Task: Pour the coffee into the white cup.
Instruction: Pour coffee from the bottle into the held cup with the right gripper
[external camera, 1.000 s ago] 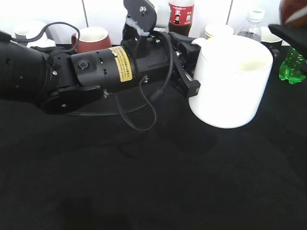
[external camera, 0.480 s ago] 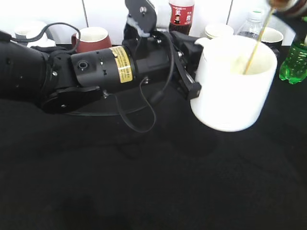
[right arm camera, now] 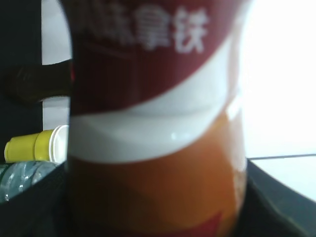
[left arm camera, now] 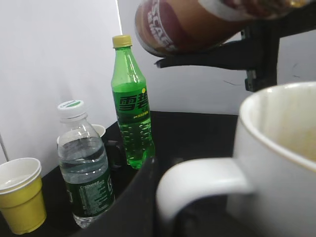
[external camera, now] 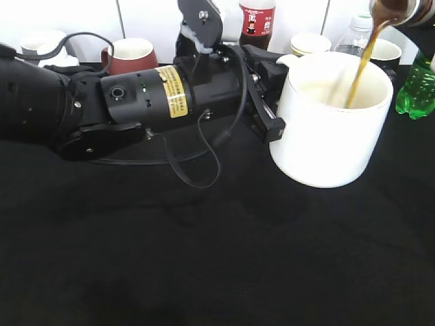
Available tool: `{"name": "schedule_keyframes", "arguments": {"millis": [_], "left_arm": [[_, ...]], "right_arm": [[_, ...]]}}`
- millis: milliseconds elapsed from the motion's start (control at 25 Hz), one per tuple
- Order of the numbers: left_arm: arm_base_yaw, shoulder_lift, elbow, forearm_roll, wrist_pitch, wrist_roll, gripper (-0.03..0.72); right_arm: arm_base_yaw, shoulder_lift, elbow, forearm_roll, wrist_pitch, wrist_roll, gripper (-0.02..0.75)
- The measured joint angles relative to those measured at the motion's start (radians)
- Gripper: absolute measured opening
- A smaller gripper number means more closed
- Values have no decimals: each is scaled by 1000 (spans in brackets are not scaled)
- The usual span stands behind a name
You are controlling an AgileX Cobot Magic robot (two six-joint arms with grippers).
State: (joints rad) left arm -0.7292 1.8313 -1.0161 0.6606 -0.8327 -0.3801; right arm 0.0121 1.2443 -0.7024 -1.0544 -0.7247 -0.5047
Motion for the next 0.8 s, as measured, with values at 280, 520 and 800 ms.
{"name": "schedule_keyframes", "arguments": {"millis": [280,520,800], "left_arm": [[0,0,0,13,-22,0,41],[0,0,0,26,-22,-8,42],[0,0,0,28,-22,-11,42]], "right_arm": [[0,0,0,-8,1,-60,518],[0,0,0,-8,1,-114,518],[0,0,-2,-8,1,-180,518]]}}
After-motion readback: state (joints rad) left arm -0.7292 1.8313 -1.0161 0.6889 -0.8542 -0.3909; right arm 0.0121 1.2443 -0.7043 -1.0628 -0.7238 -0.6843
